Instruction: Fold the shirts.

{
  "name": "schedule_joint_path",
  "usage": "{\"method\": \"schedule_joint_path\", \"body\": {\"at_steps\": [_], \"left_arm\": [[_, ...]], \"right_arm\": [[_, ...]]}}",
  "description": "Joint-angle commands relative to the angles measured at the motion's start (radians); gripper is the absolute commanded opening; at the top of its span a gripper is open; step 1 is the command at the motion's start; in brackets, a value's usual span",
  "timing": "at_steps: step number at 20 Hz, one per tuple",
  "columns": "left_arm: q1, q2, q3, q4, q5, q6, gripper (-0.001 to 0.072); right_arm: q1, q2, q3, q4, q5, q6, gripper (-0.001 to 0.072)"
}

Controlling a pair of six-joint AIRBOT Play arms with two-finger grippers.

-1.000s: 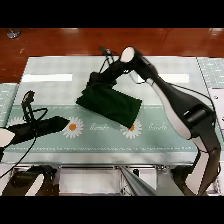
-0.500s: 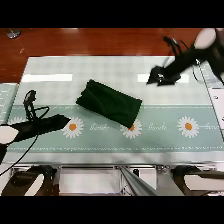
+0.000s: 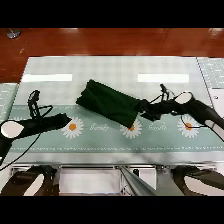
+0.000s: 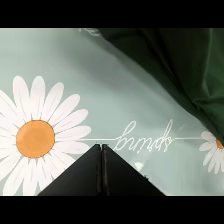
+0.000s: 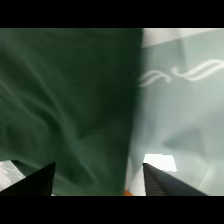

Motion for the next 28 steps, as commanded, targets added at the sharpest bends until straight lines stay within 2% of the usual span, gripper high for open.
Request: {"method": "schedule_joint_path", "body": {"at_steps": [1, 2, 3, 4, 5, 6, 8, 14, 17, 21, 25, 28], "left_arm": [[0.0, -0.032, -0.001, -0.003, 0.01, 0.0, 0.0019], [0.0, -0.034, -0.001, -0.003, 0.012, 0.0, 0.0019], [0.0, -0.035, -0.001, -0.003, 0.013, 0.0, 0.0019], [0.0, -0.035, -0.001, -0.003, 0.015, 0.0, 0.0019], [0.0, -0.035, -0.001, -0.003, 0.015, 0.0, 0.0019], [0.0, -0.035, -0.001, -0.003, 0.015, 0.0, 0.0019], [0.0, -0.035, -0.001, -0.003, 0.015, 0.0, 0.0019], [0.0, -0.035, -0.001, -0.003, 0.013, 0.0, 0.0019], [0.0, -0.035, -0.001, -0.003, 0.004, 0.0, 0.002], [0.0, -0.035, -0.001, -0.003, -0.021, 0.0, 0.0019], [0.0, -0.035, -0.001, -0.003, -0.027, 0.0, 0.0019], [0.0, -0.035, -0.001, -0.003, -0.027, 0.0, 0.0019]], "right_arm": [[0.055, -0.12, 0.046, 0.138, -0.022, -0.077, 0.0616], [0.065, -0.157, 0.089, 0.135, -0.002, -0.078, 0.0608], [0.077, -0.196, 0.137, 0.134, 0.027, -0.085, 0.0498], [0.084, -0.228, 0.187, 0.135, 0.058, -0.095, 0.0264], [0.089, -0.246, 0.242, 0.136, 0.093, -0.148, 0.0041], [0.094, -0.25, 0.303, 0.127, 0.117, -0.175, 0.0039], [0.093, -0.249, 0.473, 0.07, 0.182, -0.165, 0.0039], [0.071, -0.249, 1.064, -0.338, 0.486, 0.044, 0.0039], [-0.013, -0.248, 1.268, -0.386, 0.657, 0.1, 0.0039], [-0.203, -0.185, 1.321, -0.404, 0.837, 0.132, 0.0039], [-0.448, -0.1, 1.304, -0.491, 1.023, 0.148, 0.0039], [-0.629, 0.015, 1.185, -0.539, 1.036, 0.153, 0.0039]]}}
